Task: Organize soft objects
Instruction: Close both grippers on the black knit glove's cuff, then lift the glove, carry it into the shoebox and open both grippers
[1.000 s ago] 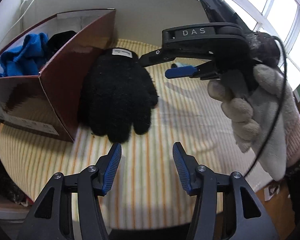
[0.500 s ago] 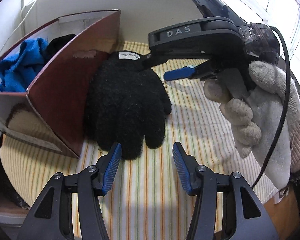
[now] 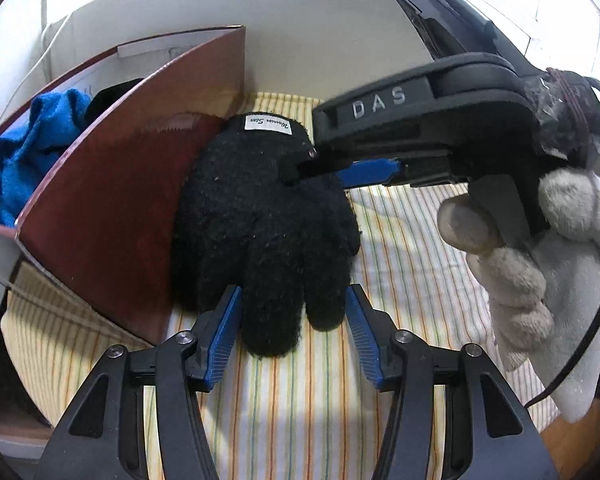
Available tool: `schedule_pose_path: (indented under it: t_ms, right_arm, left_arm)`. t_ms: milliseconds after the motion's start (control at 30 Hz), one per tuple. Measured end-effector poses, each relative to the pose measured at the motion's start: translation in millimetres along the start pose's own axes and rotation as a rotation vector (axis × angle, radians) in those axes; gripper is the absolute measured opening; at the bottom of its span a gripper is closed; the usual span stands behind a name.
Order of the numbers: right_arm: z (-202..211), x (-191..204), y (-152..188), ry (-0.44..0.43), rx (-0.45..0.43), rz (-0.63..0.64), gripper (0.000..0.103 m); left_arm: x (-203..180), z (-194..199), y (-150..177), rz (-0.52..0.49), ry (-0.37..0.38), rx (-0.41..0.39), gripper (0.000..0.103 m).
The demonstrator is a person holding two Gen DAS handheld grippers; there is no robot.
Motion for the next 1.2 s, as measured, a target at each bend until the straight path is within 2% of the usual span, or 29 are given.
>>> schedule_pose_path:
  t_ms: [67, 133, 233, 333, 667, 1200]
  right_arm:
    - [2.1, -0.1, 2.0, 0.001, -0.006, -0.001, 0.029]
    - [3.1, 0.2, 3.0, 0.005, -0.01, -0.007, 0.022]
    - [3.5, 0.2, 3.6, 0.002, -0.01, -0.018, 0.016]
    - [5.2, 1.4, 5.4, 0.008, -0.019, -0.026, 0.012]
    - [40.9, -0.4, 13.8, 0.003, -0.069, -0.034, 0.01]
    - [112.9, 5.9, 14.3, 0.026, -0.171, 0.01, 0.009]
  left_arm:
    - [-1.6, -2.5, -0.8, -0.009, 0.004, -0.003, 0.047]
    - [-0.9, -2.5, -2.7, -0.019, 0.011, -0.002, 0.032]
    - [-0.2, -3.6, -1.8, -0.015, 0.03, 0.006, 0.02]
    - [-2.3, -1.2, -1.9, -0.019, 0.048, 0.0, 0.015]
    - [0.8, -2.4, -7.0, 0.017, 0.12, -0.022, 0.012]
    - [-16.5, 50.6, -11.0, -0.049, 0.2, -0.102, 0.012]
Point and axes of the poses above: each gripper's, at about its wrist camera, not at the fingertips, and z roughly against the way its jaws point, x to its left, y to its underside, the point moved 3 cm from there along -z, roughly the way its jaws point, and after that the axes turned 9 degrees about y, right-handed, at the moved point
